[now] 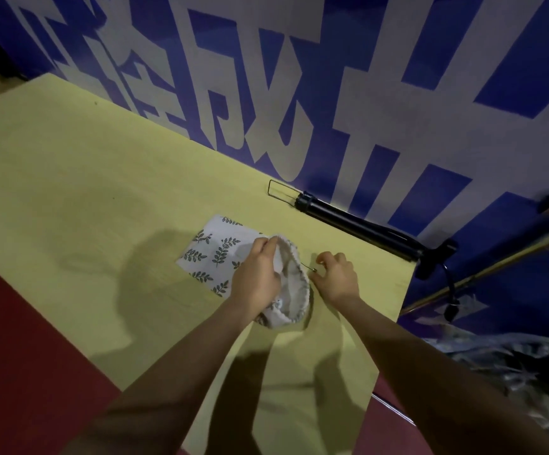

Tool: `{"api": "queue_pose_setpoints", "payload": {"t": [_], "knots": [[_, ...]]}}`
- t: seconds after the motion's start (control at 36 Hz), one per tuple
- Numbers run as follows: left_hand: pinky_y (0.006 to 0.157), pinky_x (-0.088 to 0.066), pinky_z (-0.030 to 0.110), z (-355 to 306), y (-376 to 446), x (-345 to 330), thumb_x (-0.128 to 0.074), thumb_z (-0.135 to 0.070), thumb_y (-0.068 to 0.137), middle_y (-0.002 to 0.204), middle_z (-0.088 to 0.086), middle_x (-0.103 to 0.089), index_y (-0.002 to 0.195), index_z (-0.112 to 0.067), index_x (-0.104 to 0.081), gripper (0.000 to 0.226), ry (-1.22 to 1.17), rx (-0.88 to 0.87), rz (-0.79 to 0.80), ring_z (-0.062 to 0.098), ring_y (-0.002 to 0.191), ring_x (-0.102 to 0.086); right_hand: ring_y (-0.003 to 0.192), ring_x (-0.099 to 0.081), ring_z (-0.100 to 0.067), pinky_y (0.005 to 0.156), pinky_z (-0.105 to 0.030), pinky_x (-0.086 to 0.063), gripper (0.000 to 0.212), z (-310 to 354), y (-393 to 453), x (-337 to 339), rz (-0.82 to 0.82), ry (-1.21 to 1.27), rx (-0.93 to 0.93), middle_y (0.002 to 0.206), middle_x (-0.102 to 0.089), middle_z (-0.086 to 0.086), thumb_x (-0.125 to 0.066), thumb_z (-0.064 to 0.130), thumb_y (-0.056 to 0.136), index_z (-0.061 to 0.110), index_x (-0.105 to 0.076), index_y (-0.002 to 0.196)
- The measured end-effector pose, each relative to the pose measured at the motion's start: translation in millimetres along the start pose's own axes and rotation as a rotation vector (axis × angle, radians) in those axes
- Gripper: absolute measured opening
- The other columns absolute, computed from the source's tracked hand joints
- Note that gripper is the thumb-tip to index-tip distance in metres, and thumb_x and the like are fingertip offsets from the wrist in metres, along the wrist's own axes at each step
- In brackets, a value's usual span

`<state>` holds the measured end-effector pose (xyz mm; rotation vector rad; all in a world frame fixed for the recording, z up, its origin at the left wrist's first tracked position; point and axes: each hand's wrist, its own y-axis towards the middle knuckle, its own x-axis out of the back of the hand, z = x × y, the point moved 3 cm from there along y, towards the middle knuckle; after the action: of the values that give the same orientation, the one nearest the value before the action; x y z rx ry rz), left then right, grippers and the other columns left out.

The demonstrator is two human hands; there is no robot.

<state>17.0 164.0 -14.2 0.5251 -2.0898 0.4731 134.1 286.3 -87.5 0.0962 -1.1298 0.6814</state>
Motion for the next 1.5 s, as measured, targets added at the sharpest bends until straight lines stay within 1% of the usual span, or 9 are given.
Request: {"api": "queue_pose_setpoints", "payload": {"t": [0.19, 0.31, 0.47, 0.56, 0.72, 0.92, 1.22, 1.36, 1.5], "knots": [[0.066, -0.043, 0.027, -1.0, 9.1, -8.1, -0.049, 0.003, 0.087, 0.147, 0.002, -0.032, 0.148, -0.013, -0.027, 0.067, -0.015, -0.016, 0.038, 0.023, 0.100, -0.057, 0.106, -0.049, -0.030, 0.090, -0.039, -0.039, 0.016, 0.2, 5.9, -4.7, -0.026, -0.047, 0.000, 0.116, -0.050, -0.010, -0.050, 0.030, 0.095, 0.018, -0.053, 0.105], [0.069, -0.045, 0.027, -1.9, 7.6, -9.8, -0.048, 0.004, 0.087, 0.147, 0.000, -0.032, 0.148, -0.014, -0.026, 0.068, -0.024, -0.035, 0.064, 0.020, 0.093, -0.057, 0.092, -0.058, -0.031, 0.087, -0.045, -0.047, 0.009, -6.5, -3.6, 6.6, -0.129, 0.200, -0.073, 0.103, -0.062, -0.012, -0.048, 0.019, 0.096, 0.012, -0.051, 0.099], [0.091, -0.048, 0.030, -10.0, 5.0, -13.2, -0.043, 0.010, 0.083, 0.150, 0.001, -0.032, 0.148, -0.018, -0.027, 0.073, -0.063, -0.055, 0.141, 0.022, 0.126, -0.046, 0.079, -0.057, -0.018, 0.070, -0.030, -0.050, 0.006, 5.0, -30.5, 38.9, -0.289, 0.523, 0.036, 0.081, -0.058, 0.001, -0.058, 0.017, 0.092, 0.012, -0.055, 0.093], [0.101, -0.044, 0.039, -15.9, 1.5, -9.5, -0.044, 0.007, 0.085, 0.150, 0.002, -0.033, 0.148, -0.017, -0.028, 0.069, -0.060, -0.076, 0.149, 0.023, 0.131, -0.042, 0.085, -0.056, -0.016, 0.080, -0.034, -0.047, 0.005, 13.9, -40.4, 41.8, -0.274, 0.418, 0.150, 0.088, -0.059, 0.002, -0.063, 0.019, 0.088, 0.018, -0.058, 0.086], [0.080, -0.046, 0.032, -24.1, -3.2, 7.7, -0.043, 0.008, 0.085, 0.148, -0.003, -0.036, 0.147, -0.021, -0.030, 0.069, -0.087, -0.100, 0.083, 0.021, 0.120, -0.049, 0.113, -0.041, -0.020, 0.086, -0.024, -0.021, 0.009, 31.6, -57.6, 36.7, -0.133, 0.246, 0.219, 0.114, -0.049, -0.002, -0.065, 0.022, 0.086, 0.016, -0.067, 0.091], [0.080, -0.048, 0.033, -19.1, -7.3, 27.3, -0.043, 0.006, 0.086, 0.147, -0.003, -0.037, 0.146, -0.020, -0.032, 0.067, -0.107, -0.079, 0.046, 0.022, 0.114, -0.052, 0.111, -0.041, -0.021, 0.086, -0.029, -0.025, 0.018, 44.7, -59.2, 34.9, -0.145, 0.156, 0.222, 0.113, -0.049, -0.003, -0.062, 0.034, 0.089, 0.020, -0.069, 0.098], [0.088, -0.049, 0.036, -34.0, 24.8, 39.5, -0.041, 0.007, 0.086, 0.145, 0.002, -0.037, 0.145, -0.016, -0.033, 0.064, -0.096, -0.129, 0.025, 0.025, 0.117, -0.051, 0.098, -0.050, -0.016, 0.081, -0.026, -0.042, 0.007, 36.5, -25.1, 71.8, -0.338, 0.355, 0.180, 0.100, -0.050, 0.003, -0.054, 0.016, 0.093, 0.015, -0.060, 0.095], [0.069, -0.042, 0.032, -41.4, 48.4, 35.9, -0.041, 0.007, 0.086, 0.142, 0.001, -0.038, 0.144, -0.018, -0.034, 0.063, 0.084, -0.150, -0.007, 0.026, 0.109, -0.055, 0.119, -0.047, -0.027, 0.100, -0.037, -0.040, 0.033, 16.3, 13.0, 77.0, -0.214, 0.183, 0.010, 0.128, -0.051, -0.010, -0.054, 0.015, 0.092, 0.009, -0.052, 0.124], [0.066, -0.041, 0.034, -42.1, 66.1, 26.9, -0.042, 0.006, 0.086, 0.137, 0.003, -0.040, 0.140, -0.016, -0.035, 0.059, 0.187, -0.117, 0.009, 0.028, 0.101, -0.058, 0.141, -0.026, -0.031, 0.114, -0.043, -0.023, 0.067, -5.9, 44.1, 74.3, -0.059, -0.049, -0.056, 0.154, -0.027, -0.011, -0.058, 0.014, 0.088, 0.010, -0.025, 0.146]]}}
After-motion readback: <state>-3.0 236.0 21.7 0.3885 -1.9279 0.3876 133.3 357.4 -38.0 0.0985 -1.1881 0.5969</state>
